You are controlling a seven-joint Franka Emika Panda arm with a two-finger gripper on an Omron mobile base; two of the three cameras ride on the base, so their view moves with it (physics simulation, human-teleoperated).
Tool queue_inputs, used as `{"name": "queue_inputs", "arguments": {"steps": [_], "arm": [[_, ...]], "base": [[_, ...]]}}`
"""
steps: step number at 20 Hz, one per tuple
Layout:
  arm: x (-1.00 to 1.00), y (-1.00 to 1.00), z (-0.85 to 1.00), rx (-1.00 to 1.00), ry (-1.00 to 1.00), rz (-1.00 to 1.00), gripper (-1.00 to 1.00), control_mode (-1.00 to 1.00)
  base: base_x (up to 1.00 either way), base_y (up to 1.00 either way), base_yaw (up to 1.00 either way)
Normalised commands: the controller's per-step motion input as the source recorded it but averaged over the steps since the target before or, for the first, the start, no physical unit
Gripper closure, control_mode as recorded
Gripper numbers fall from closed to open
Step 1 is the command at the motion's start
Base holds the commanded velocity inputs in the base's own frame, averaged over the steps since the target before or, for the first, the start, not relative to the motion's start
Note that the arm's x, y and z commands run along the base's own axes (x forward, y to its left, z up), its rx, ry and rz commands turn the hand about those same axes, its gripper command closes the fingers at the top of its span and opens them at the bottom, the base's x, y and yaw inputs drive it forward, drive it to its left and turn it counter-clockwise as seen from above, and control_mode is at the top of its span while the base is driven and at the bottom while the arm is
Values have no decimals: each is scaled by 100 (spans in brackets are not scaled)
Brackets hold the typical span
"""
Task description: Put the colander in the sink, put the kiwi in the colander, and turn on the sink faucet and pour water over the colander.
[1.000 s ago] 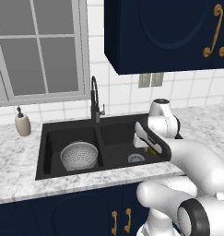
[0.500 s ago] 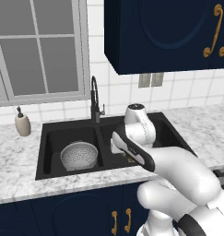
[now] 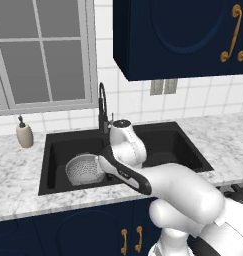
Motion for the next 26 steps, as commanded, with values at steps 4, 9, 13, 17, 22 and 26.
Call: {"name": "queue_inputs", "arguments": {"steps": [4, 9, 13, 17, 22, 26], "arm": [[18, 98, 0, 0, 0, 0, 100, -100], [47, 75, 0, 0, 1, 0, 100, -100], [58, 32, -9, 0, 0, 0, 100, -100], [54, 14, -26, 0, 0, 0, 100, -100], [38, 1, -46, 0, 0, 0, 100, -100], [26, 5, -57, -1, 0, 0, 100, -100]], "base": [[0, 0, 0], [0, 0, 0], [0, 0, 0], [0, 0, 0], [0, 0, 0], [0, 0, 0]]}}
